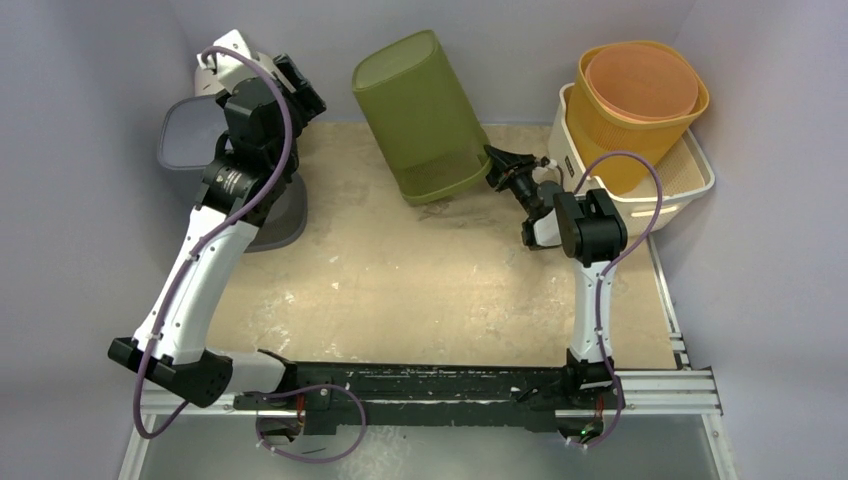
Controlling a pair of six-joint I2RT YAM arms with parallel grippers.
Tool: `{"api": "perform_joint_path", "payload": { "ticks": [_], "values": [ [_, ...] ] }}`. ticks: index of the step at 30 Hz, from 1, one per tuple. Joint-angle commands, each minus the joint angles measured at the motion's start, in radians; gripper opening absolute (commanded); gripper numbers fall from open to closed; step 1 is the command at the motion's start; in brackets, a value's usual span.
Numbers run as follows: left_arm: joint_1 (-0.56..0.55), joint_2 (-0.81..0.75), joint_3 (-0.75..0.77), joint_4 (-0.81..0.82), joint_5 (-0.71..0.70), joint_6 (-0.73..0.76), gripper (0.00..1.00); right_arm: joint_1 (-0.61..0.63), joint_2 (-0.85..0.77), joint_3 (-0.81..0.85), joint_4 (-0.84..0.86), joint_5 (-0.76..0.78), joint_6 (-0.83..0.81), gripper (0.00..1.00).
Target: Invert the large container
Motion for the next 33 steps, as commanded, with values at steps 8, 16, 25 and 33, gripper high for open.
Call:
{"api": "perform_joint_path", "payload": {
  "ticks": [8,16,25,33],
  "values": [
    [-0.009,0.067,0.027,0.043,0.057,-0.031,0.71,-0.02,-0.008,-0.162,0.382,-0.125,-0.054,0.48],
    [-0.013,0.08,-0.011,0.061,0.07,-0.042,0.71,-0.024,-0.026,-0.233,0.331,-0.159,-0.112,0.49],
    [-0.013,0.076,-0.078,0.078,0.084,-0.052,0.72,-0.028,-0.112,-0.273,0.006,-0.214,-0.282,0.5],
    [-0.012,0.065,-0.109,0.093,0.084,-0.042,0.73,-0.028,-0.16,-0.255,-0.246,-0.202,-0.401,0.5]
  ]
}}
